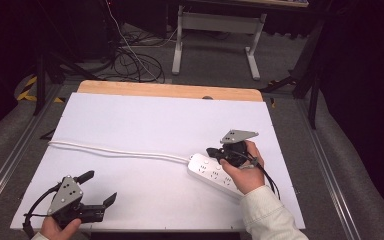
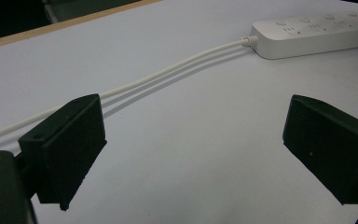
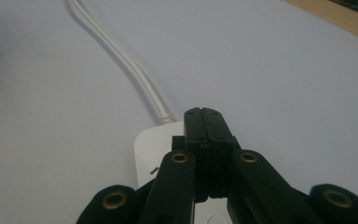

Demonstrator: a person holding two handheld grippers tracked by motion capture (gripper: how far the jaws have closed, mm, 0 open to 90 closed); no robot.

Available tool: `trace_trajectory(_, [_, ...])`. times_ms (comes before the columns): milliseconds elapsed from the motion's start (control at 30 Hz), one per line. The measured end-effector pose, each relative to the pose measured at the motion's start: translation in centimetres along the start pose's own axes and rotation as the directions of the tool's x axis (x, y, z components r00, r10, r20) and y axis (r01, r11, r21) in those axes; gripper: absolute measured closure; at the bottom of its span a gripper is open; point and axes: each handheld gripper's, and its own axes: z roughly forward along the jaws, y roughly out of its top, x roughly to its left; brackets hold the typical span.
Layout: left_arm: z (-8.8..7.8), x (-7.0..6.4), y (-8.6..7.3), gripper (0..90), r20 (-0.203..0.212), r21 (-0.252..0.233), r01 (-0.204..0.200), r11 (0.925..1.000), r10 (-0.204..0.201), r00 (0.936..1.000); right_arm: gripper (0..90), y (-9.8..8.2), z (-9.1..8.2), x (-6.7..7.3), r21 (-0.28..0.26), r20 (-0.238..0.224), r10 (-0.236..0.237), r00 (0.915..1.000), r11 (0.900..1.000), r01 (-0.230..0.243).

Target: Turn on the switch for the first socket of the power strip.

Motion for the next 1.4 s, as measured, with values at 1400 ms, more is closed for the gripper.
trace_trajectory(1400, [0.0,0.0,0.0,6.4,0.008,0.005,-0.003,1.0,0.003,1.0,90.0,-0.7,4.3,-0.1,0.222,0.035,-0.005,0.9994,0.975,-0.003])
